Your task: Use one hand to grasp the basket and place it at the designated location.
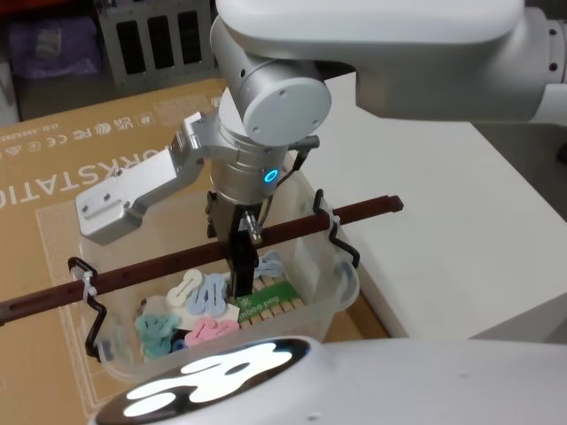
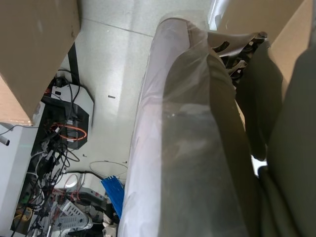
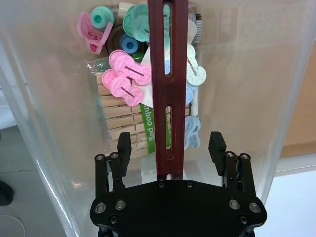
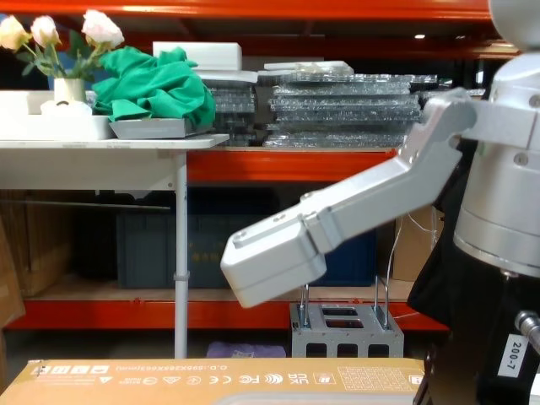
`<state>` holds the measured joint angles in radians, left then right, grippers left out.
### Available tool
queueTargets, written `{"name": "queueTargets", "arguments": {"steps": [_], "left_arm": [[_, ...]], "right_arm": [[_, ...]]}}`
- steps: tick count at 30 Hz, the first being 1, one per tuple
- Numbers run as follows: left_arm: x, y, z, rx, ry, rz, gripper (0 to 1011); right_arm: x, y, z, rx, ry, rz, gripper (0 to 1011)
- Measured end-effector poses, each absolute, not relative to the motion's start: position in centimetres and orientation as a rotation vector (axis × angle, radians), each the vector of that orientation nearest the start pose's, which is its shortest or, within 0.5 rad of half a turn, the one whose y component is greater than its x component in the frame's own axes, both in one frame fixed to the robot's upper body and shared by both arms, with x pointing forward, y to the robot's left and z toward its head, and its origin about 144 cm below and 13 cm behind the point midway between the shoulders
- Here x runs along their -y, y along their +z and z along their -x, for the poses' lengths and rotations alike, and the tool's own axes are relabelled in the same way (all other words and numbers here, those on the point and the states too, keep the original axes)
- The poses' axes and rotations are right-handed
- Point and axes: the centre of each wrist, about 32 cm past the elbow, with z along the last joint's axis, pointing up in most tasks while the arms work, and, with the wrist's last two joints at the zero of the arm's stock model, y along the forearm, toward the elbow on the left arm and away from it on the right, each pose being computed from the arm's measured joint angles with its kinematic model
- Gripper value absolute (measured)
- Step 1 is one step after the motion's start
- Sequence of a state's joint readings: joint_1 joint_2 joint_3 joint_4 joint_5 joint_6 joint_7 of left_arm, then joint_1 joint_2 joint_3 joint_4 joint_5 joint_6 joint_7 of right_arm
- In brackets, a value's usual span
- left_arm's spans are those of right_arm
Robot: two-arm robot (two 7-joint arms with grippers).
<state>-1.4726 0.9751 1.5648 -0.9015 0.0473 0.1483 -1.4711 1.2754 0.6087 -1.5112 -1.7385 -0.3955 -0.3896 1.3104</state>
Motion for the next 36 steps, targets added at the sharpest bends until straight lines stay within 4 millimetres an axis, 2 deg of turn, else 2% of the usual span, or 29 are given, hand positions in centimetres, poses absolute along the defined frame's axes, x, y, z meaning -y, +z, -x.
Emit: {"name": "queueTargets", "arguments": {"steps": [4,15,19,36], "left_arm": [[-49.6,139.6,-61.6,-0.165,0.178,-1.629,0],[-49.6,139.6,-61.6,-0.166,0.178,-1.629,0],[-49.6,139.6,-61.6,-0.166,0.178,-1.629,0],[-49.6,139.6,-61.6,-0.166,0.178,-1.629,0]], "right_arm": [[10.2,135.3,-50.2,1.333,1.016,1.187,1001],[12.1,137.9,-50.8,1.334,0.938,1.159,1001],[13.7,139.6,-50.9,1.338,0.889,1.141,1001],[18.6,143.6,-50.9,1.355,0.769,1.103,1001]]}}
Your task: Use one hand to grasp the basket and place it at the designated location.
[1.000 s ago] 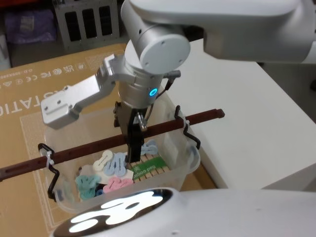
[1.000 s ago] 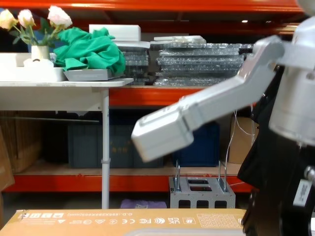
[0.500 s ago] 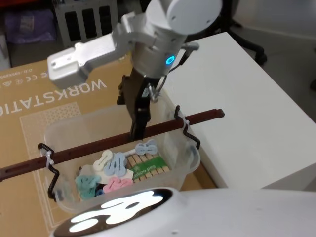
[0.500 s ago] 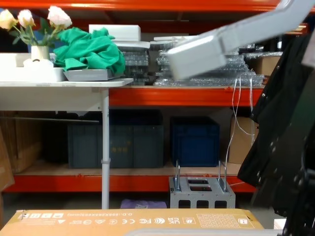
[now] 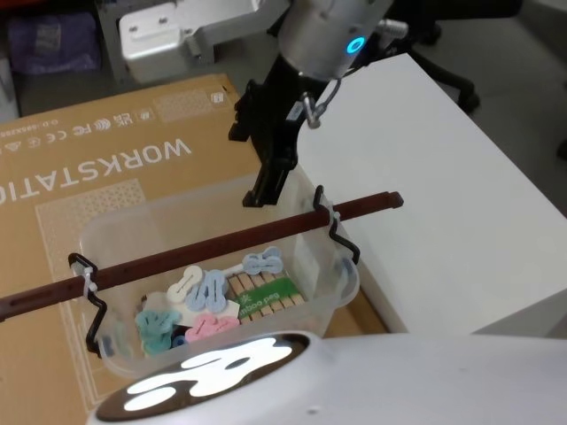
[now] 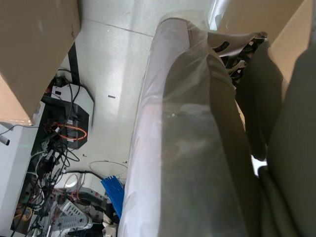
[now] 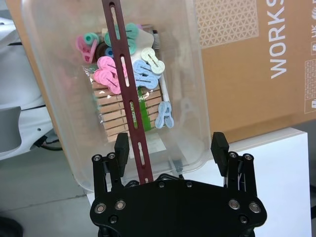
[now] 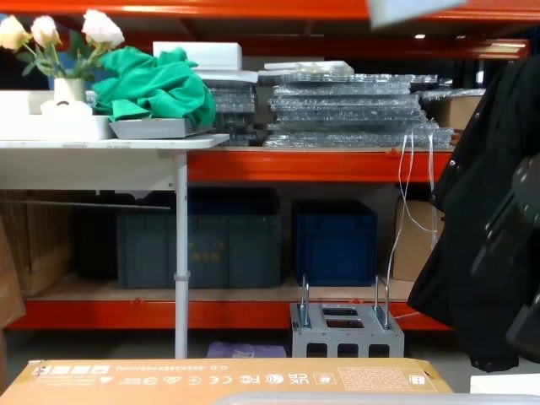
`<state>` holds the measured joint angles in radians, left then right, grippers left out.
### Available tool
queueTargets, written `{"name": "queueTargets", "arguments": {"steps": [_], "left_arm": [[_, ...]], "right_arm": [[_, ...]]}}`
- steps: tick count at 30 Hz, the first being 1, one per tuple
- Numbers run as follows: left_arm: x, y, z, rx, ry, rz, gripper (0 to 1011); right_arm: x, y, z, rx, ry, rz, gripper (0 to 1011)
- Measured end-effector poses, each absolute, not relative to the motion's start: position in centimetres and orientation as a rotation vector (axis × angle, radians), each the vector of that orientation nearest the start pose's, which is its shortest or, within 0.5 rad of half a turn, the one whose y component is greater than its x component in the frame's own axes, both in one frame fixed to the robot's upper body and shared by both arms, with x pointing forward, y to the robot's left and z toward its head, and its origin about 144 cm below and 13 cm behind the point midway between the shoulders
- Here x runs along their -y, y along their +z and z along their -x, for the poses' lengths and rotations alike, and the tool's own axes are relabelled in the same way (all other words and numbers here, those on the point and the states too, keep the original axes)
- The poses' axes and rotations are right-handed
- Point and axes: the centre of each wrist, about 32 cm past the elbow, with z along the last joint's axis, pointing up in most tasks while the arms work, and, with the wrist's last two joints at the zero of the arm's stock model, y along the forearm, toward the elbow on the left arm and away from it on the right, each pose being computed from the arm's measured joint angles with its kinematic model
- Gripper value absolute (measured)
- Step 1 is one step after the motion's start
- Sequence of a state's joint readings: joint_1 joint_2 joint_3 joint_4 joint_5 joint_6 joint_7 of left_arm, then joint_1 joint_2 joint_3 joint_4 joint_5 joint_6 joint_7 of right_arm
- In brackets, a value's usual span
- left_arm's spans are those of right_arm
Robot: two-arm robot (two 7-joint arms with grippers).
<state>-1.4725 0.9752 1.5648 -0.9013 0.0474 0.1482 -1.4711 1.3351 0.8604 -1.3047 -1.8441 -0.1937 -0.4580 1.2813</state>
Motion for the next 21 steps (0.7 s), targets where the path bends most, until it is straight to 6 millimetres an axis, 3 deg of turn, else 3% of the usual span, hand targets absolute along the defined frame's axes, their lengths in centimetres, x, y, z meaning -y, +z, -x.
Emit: {"name": "queueTargets", "arguments": {"steps": [21], "left_arm": [[-49.6,139.6,-61.6,-0.165,0.178,-1.629,0]], "right_arm": [[20.1,145.0,-50.0,1.384,0.754,1.060,1001]]}}
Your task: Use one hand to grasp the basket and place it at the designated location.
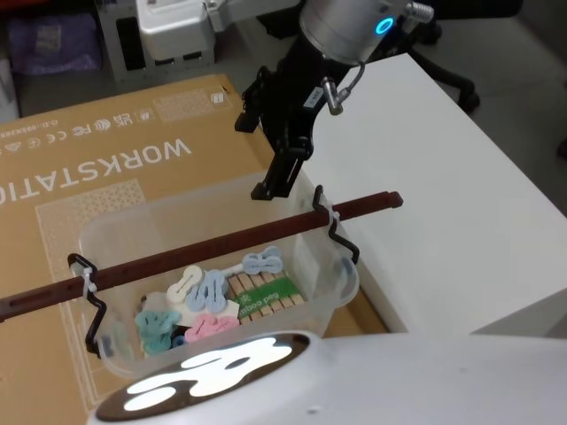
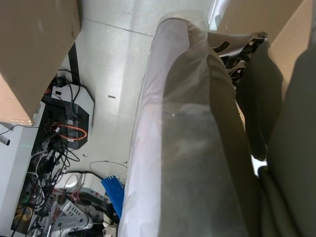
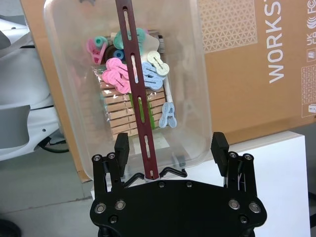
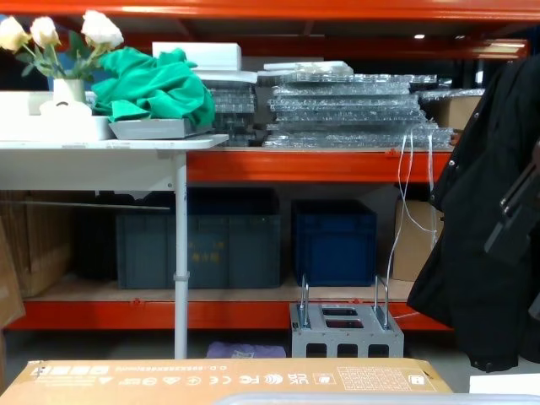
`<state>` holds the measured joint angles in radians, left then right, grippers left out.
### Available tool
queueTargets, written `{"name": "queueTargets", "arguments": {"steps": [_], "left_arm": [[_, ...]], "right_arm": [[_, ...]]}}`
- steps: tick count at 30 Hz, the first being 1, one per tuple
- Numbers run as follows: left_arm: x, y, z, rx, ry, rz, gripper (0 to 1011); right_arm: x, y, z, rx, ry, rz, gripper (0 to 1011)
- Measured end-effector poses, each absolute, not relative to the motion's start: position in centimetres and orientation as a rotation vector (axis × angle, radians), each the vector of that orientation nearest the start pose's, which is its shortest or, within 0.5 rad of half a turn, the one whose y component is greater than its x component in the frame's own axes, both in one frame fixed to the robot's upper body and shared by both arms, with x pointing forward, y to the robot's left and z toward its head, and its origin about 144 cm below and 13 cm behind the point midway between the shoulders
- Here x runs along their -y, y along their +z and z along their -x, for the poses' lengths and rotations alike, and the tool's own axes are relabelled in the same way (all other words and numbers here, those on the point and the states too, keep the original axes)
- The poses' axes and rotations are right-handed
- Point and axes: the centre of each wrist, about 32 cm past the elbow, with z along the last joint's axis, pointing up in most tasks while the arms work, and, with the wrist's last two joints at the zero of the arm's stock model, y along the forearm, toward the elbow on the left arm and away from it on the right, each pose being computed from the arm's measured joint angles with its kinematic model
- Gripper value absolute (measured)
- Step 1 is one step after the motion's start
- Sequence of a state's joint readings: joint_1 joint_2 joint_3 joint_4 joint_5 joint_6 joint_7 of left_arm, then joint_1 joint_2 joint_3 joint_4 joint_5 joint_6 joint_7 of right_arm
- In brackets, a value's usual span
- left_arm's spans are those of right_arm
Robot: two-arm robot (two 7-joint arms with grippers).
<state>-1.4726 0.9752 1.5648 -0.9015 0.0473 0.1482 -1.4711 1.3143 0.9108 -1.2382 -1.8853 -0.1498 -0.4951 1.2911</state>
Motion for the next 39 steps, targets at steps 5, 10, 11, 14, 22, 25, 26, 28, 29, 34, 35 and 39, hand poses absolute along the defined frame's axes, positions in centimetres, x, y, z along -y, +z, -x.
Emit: {"name": "queueTargets", "arguments": {"steps": [5,10,11,14,22,25,26,28,29,34,35,39], "left_arm": [[-49.6,139.6,-61.6,-0.165,0.178,-1.629,0],[-49.6,139.6,-61.6,-0.165,0.178,-1.629,0],[-49.6,139.6,-61.6,-0.165,0.178,-1.629,0],[-49.6,139.6,-61.6,-0.166,0.178,-1.629,0],[-49.6,139.6,-61.6,-0.165,0.178,-1.629,0],[-49.6,139.6,-61.6,-0.165,0.178,-1.629,0],[-49.6,139.6,-61.6,-0.165,0.178,-1.629,0],[-49.6,139.6,-61.6,-0.165,0.178,-1.629,0],[-49.6,139.6,-61.6,-0.165,0.178,-1.629,0],[-49.6,139.6,-61.6,-0.165,0.177,-1.629,0],[-49.6,139.6,-61.6,-0.165,0.178,-1.629,0],[-49.6,139.6,-61.6,-0.165,0.177,-1.629,0]], "right_arm": [[19.5,144.7,-49.7,1.384,0.773,1.061,1001],[18.4,143.9,-49.5,1.383,0.806,1.072,1001],[18.2,143.8,-49.5,1.383,0.810,1.072,1001],[17.4,143.1,-49.4,1.381,0.837,1.077,1001],[15.5,141.8,-49.5,1.372,0.885,1.084,1001],[14.8,141.3,-49.6,1.368,0.899,1.085,1001],[14.7,141.2,-49.7,1.367,0.902,1.087,1001],[14.1,140.8,-49.7,1.363,0.913,1.089,1001],[14.0,140.7,-49.8,1.362,0.916,1.089,1001],[12.6,139.5,-50.0,1.349,0.945,1.106,1001],[12.3,139.2,-50.1,1.344,0.951,1.111,1001],[11.4,138.2,-50.3,1.331,0.972,1.128,1001]]}}
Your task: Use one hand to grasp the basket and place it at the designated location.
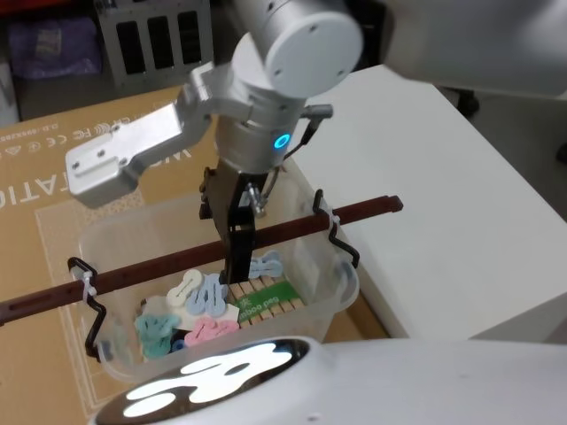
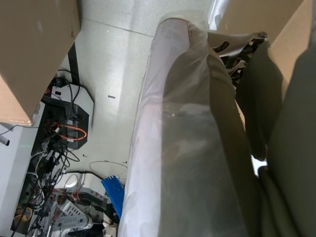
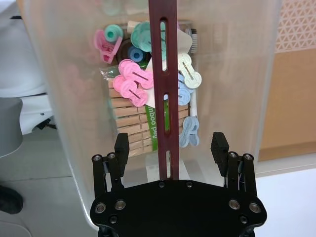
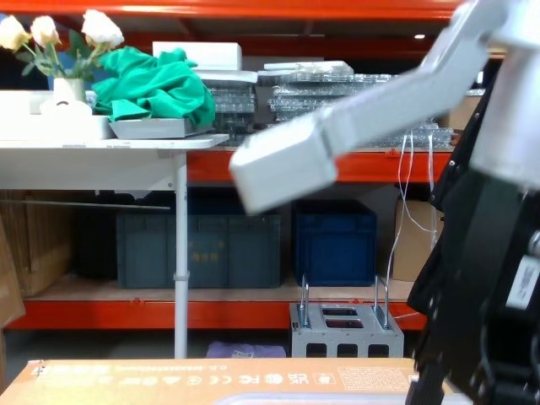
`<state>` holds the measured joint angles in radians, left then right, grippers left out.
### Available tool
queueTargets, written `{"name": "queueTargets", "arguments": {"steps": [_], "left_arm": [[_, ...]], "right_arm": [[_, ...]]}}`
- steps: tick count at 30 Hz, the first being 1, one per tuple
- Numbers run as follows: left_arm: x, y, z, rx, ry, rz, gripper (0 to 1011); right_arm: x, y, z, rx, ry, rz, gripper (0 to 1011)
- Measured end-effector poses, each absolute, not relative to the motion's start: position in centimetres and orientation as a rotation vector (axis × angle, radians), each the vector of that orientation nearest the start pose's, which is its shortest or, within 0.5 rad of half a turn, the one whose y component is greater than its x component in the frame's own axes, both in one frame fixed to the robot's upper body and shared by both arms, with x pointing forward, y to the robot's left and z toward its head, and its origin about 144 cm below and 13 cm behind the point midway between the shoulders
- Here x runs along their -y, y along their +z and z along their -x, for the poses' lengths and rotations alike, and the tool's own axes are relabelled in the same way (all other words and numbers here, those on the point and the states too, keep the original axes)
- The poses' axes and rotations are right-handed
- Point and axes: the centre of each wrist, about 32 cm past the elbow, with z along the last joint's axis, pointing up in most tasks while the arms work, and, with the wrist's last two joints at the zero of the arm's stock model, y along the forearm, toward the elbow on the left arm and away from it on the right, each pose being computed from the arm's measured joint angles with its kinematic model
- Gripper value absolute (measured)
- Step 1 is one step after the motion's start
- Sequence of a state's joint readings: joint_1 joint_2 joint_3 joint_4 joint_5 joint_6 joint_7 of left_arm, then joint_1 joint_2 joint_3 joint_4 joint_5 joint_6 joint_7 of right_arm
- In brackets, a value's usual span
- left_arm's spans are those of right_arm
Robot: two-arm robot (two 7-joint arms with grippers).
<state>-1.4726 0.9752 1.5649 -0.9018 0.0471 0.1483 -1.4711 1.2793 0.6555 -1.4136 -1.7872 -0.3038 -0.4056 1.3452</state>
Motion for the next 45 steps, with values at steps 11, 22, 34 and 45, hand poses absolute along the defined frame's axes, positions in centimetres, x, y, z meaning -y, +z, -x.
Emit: {"name": "queueTargets", "arguments": {"steps": [11,22,34,45], "left_arm": [[-49.6,139.6,-61.6,-0.165,0.178,-1.629,0],[-49.6,139.6,-61.6,-0.165,0.178,-1.629,0],[-49.6,139.6,-61.6,-0.165,0.178,-1.629,0],[-49.6,139.6,-61.6,-0.165,0.178,-1.629,0]], "right_arm": [[9.0,134.7,-51.3,1.283,1.033,1.197,1001],[8.4,133.7,-51.7,1.270,1.051,1.218,1001],[8.3,133.5,-52.3,1.257,1.048,1.227,806],[8.2,133.5,-52.5,1.250,1.045,1.226,424]]}}
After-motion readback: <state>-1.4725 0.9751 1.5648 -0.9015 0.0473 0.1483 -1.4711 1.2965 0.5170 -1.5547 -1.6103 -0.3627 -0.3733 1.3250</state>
